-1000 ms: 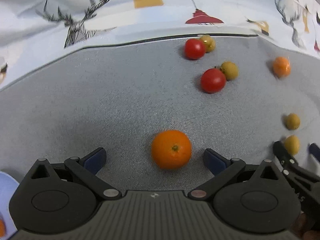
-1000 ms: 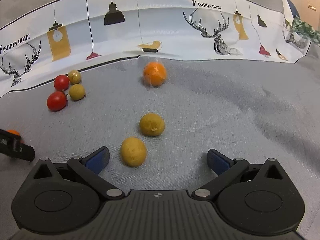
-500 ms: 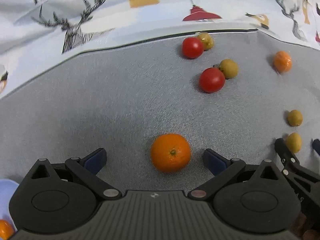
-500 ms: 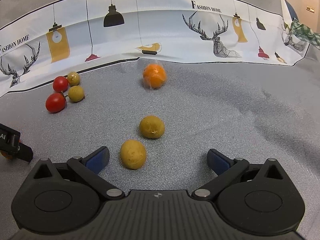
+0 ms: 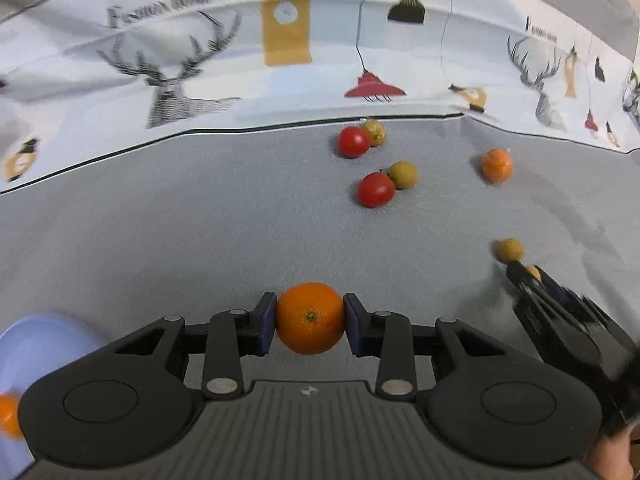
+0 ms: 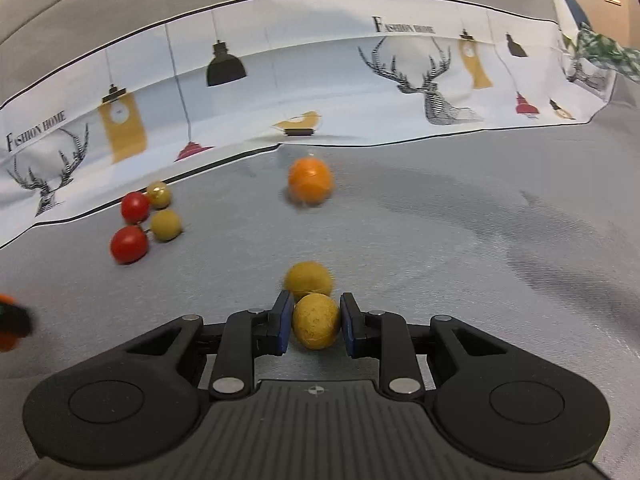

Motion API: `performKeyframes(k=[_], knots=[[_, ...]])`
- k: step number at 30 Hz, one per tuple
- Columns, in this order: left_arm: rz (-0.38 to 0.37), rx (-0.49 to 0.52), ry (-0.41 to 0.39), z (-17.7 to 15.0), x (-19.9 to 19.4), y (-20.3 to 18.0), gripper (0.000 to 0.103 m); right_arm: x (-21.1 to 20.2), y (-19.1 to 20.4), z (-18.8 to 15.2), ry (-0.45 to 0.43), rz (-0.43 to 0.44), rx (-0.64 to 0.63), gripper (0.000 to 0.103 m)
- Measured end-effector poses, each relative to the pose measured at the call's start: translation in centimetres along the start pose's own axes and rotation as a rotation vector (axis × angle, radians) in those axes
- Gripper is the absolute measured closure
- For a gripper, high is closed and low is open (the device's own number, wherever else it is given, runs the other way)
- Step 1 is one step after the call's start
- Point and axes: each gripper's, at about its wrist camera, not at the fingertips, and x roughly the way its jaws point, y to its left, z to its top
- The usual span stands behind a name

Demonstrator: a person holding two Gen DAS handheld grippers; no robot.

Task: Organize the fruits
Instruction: 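Carry the orange and yellow fruit in both tools over the blue plate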

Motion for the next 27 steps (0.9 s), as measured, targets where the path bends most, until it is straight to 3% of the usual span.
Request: performKeyframes(k=[5,11,14,22,27], knots=[[0.070,-0.037,-0.028,-3.2,-6.7,2.7,0.064,-1.5,0.0,-0.4,-0.039,-0.022,-0.023,0.077],[0.181,-0.065,-0.080,-8.4,-14.7,6.6,0.064,-9.2,1.5,0.1,-0.089,-0.002,-0.076,0.077],[0.214,-0.092,-0.087,-11.6,-18.6,8.3,0.064,-15.3,3.0,-0.5,-0.124,0.084,-0.120,0.077],[0.206,-0.144,-0.092,-20.4,-26.3,11.1,0.064,-32.0,8.6,-4.7,-0.125,0.429,-0.304,0.077],[0.186,-0.165,-0.120,-24.7,-29.1,12.0,0.064,-37.8,11.6,-5.3,-0.107,0.566,-0.365,0.077]])
